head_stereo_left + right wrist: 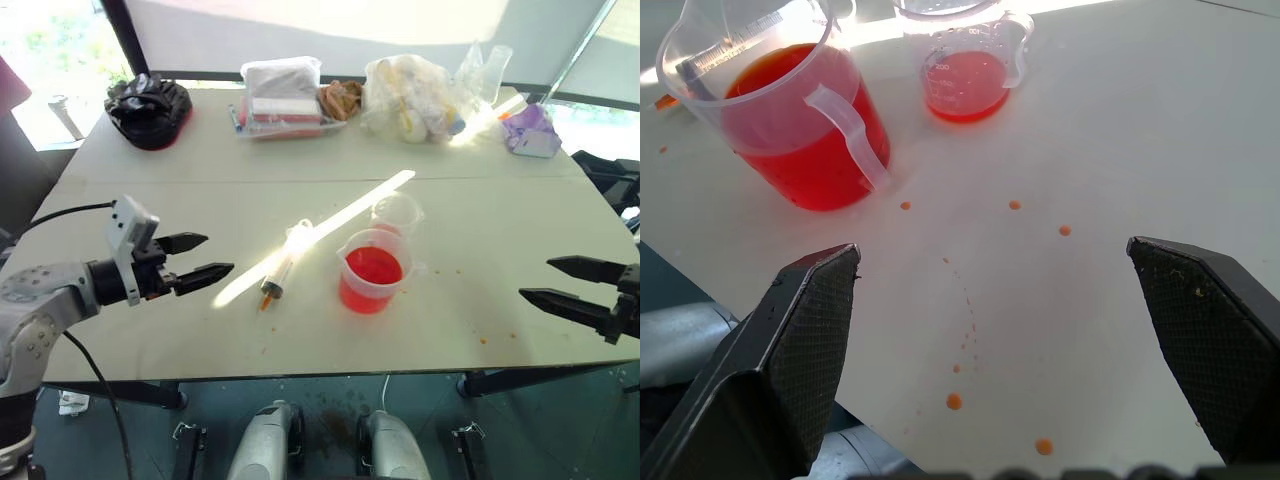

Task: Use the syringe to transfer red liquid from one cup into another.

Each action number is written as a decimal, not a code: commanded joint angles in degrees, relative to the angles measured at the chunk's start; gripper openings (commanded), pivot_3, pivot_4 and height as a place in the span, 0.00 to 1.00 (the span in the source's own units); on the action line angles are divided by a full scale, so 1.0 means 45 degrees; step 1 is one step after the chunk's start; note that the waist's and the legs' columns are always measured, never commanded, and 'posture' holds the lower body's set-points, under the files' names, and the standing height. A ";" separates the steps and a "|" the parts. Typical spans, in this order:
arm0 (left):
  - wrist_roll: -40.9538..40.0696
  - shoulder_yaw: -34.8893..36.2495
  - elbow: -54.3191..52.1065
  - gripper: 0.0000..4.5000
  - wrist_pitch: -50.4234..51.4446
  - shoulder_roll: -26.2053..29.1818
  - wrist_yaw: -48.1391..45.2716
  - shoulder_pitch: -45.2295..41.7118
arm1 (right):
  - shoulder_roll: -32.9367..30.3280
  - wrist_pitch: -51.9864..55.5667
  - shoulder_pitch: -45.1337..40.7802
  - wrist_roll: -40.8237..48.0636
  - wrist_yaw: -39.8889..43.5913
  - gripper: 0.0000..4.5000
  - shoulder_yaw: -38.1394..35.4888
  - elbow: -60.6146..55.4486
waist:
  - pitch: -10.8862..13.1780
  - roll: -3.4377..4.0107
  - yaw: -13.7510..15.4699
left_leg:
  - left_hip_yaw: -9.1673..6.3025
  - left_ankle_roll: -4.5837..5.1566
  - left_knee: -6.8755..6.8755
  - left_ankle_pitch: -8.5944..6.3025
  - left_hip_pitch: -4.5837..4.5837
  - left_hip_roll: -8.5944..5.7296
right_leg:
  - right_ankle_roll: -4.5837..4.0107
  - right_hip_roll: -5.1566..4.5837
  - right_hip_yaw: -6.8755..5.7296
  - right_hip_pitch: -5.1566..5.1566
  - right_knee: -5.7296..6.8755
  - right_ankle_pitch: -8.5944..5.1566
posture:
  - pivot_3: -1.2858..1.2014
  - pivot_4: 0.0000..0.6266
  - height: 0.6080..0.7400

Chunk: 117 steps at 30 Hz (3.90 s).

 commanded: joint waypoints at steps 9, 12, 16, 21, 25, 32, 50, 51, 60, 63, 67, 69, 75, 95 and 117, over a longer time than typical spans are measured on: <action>0.0556 -0.0141 -0.0128 0.99 -0.0639 0.0063 0.0137 -0.0103 | 0.0268 -0.0384 -0.0404 -0.0176 -0.0265 1.00 0.0117 -0.0285 | 0.0000 0.0000 0.0000 | 0.0001 -0.0002 -0.0004 0.0002 -0.0006 0.0000 | 0.0000 0.0000 -0.0003 -0.0004 0.0004 0.0000 | 0.52 0.24 1.00; 0.0729 -0.0178 -0.0213 0.99 -0.0726 0.0045 0.0309 -0.0212 | 0.0273 -0.0442 -0.0456 -0.0220 -0.0265 1.00 0.0194 -0.0262 | 0.0000 0.0000 -0.0005 | 0.0000 -0.0004 -0.0004 0.0003 -0.0006 0.0000 | 0.0000 0.0000 -0.0003 -0.0003 0.0004 0.0000 | 0.52 0.24 1.00; 0.0780 -0.0223 -0.0344 0.99 -0.0478 0.0104 0.0849 -0.0674 | 0.0253 -0.0565 -0.0525 -0.0321 -0.0244 1.00 0.0338 -0.0217 | 0.0000 0.0000 0.0009 | 0.0001 -0.0005 -0.0002 0.0004 -0.0006 0.0000 | 0.0001 0.0001 -0.0003 0.0002 0.0006 0.0001 | 0.52 0.24 1.00; 0.0320 -0.0660 -0.0287 0.99 0.0849 0.0799 0.0738 -0.1813 | 0.0107 -0.0593 -0.0711 -0.0469 -0.0238 1.00 0.0519 -0.0088 | 0.0000 -0.0001 0.0001 | 0.0000 -0.0006 0.0004 0.0007 -0.0006 -0.0001 | 0.0003 0.0002 -0.0005 0.0029 0.0010 0.0002 | 0.52 0.24 1.00; 0.0061 -0.2601 0.0390 0.99 0.3324 0.2642 -0.0459 -0.3893 | -0.0579 -0.0100 -0.1584 -0.0096 -0.0280 1.00 0.0509 0.0116 | 0.0003 -0.0003 -0.0003 | 0.0003 -0.0014 0.0028 0.0015 -0.0010 -0.0001 | 0.0005 0.0015 -0.0013 0.0038 0.0041 0.0003 | 0.52 0.24 1.00; 0.1428 -0.7807 0.5282 0.99 0.7519 0.0169 -0.0882 -1.2682 | -0.2788 0.0746 -0.7425 0.2964 -0.0502 1.00 0.3134 0.0005 | 0.0036 0.0024 0.0051 | -0.0026 0.0057 0.0116 -0.0003 -0.0030 0.0011 | 0.0007 0.0048 -0.0051 0.0014 0.0053 0.0004 | 0.52 0.24 1.00; 0.6185 -1.3652 1.4014 0.99 0.5507 -0.5730 -0.2838 -1.5974 | -0.0673 0.0589 -0.7823 0.3961 -0.3452 1.00 0.3689 -0.2446 | 0.0076 -0.0039 0.0056 | 0.0032 0.0114 0.0289 0.0024 -0.0265 0.0002 | 0.0129 0.0052 -0.0028 -0.0161 0.0243 0.0029 | 0.52 0.24 1.00; 0.6389 -1.3701 1.4277 0.99 0.5469 -0.6005 -0.2780 -1.5871 | -0.0595 0.0577 -0.7702 0.4033 -0.3640 1.00 0.3587 -0.2527 | 0.0076 -0.0039 0.0059 | 0.0032 0.0114 0.0291 0.0023 -0.0267 0.0002 | 0.0129 0.0049 -0.0028 -0.0165 0.0244 0.0029 | 0.52 0.24 1.00; 0.7798 -1.2683 1.6338 0.47 0.4636 -0.7523 -0.2219 -1.5421 | -0.0244 0.0368 -0.7075 0.4184 -0.4649 1.00 0.3411 -0.2859 | 0.0067 -0.0025 0.0053 | -0.0013 0.0155 0.0365 -0.0009 -0.0257 0.0007 | 0.0116 0.0000 -0.0030 -0.0126 0.0263 0.0028 | 0.52 0.24 1.00; 0.8092 -1.2262 1.6643 0.33 0.4559 -0.7661 -0.2218 -1.5518 | -0.0263 0.0336 -0.7024 0.4299 -0.4733 1.00 0.3364 -0.2795 | 0.0065 -0.0020 0.0062 | -0.0021 0.0231 0.0401 -0.0059 -0.0257 0.0006 | 0.0090 -0.0013 -0.0032 -0.0105 0.0263 0.0022 | 0.52 0.24 1.00; 0.8038 -1.1368 1.6227 0.33 0.4122 -0.7453 -0.2496 -1.5712 | -0.0219 0.0243 -0.6913 0.4150 -0.4879 1.00 0.3521 -0.2788 | 0.0066 -0.0022 0.0048 | -0.0023 0.0232 0.0428 -0.0062 -0.0257 0.0001 | 0.0059 -0.0026 -0.0030 -0.0094 0.0261 0.0026 | 0.52 0.24 1.00; 0.7424 -1.0160 1.5576 0.33 0.3871 -0.7144 -0.2832 -1.6219 | -0.0129 0.0014 -0.6726 0.3788 -0.4966 1.00 0.3178 -0.2592 | 0.0070 -0.0028 0.0036 | -0.0024 0.0225 0.0428 -0.0058 -0.0262 0.0001 | 0.0059 -0.0029 -0.0031 -0.0101 0.0261 0.0026 | 0.52 0.24 1.00; 0.5026 -0.5368 1.2863 0.33 0.1872 -0.6129 -0.2842 -1.7382 | -0.0531 -0.1172 -0.7773 0.1852 -0.5831 1.00 0.2547 -0.1091 | 0.0072 -0.0021 -0.0008 | -0.0009 0.0166 0.0433 -0.0020 -0.0376 -0.0011 | 0.0117 -0.0035 -0.0025 -0.0214 0.0263 0.0060 | 0.52 0.24 1.00; 0.3957 -0.5246 0.5023 0.33 0.0505 -0.9592 0.0842 -1.3223 | -0.0371 -0.1130 -1.4395 -0.1333 -0.7202 1.00 0.7595 0.0173 | 0.0068 0.0046 0.0036 | 0.0025 0.0178 0.0441 -0.0014 -0.0268 -0.0016 | 0.0194 0.0027 -0.0042 -0.0085 0.0252 0.0100 | 0.52 0.24 1.00; 0.3935 -0.5786 0.4781 0.33 0.0204 -0.9189 0.1142 -1.2629 | 0.0015 -0.1385 -1.3197 -0.2482 -0.6321 1.00 0.6892 0.0342 | 0.0067 0.0048 0.0019 | 0.0026 0.0183 0.0442 -0.0014 -0.0255 -0.0010 | 0.0207 0.0053 -0.0043 -0.0071 0.0248 0.0107 | 0.52 0.24 1.00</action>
